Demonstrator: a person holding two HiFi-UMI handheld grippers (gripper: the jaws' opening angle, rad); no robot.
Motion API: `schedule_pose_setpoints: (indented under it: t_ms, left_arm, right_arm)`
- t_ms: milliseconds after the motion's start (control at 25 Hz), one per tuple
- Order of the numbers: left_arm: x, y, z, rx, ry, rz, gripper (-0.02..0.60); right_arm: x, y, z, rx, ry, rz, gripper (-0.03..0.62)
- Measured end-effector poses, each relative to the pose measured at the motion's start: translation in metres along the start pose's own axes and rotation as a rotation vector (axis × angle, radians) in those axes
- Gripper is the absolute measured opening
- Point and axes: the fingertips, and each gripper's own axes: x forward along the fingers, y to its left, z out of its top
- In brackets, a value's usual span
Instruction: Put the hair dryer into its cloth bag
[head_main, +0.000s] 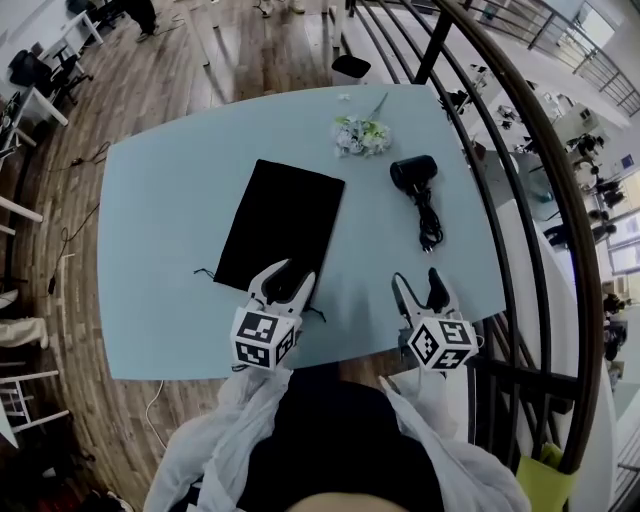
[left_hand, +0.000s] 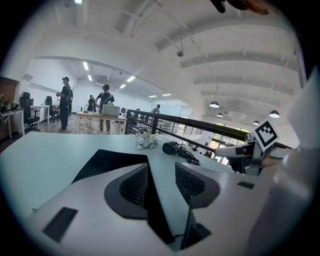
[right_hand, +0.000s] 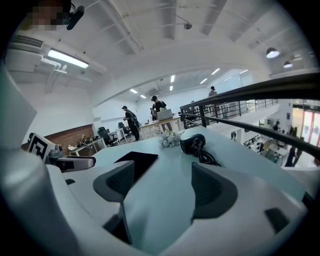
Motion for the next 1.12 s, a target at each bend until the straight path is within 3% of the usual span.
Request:
schedule_pose_setpoints:
  t_ms: [440,1120]
  left_arm:
    - [0.067,0.002,0.005,-0.018,0.032,-0.054,0.187]
    - [0.147,0.022,0.008,-0.092,0.004,-0.042,0.187]
  right_arm:
    - [0.053,-0.043,0.026,-0.055,0.033,-0.028,0.364]
    - [0.149,-0.115,0.032,-0.144,0.149,-0.071,0.411]
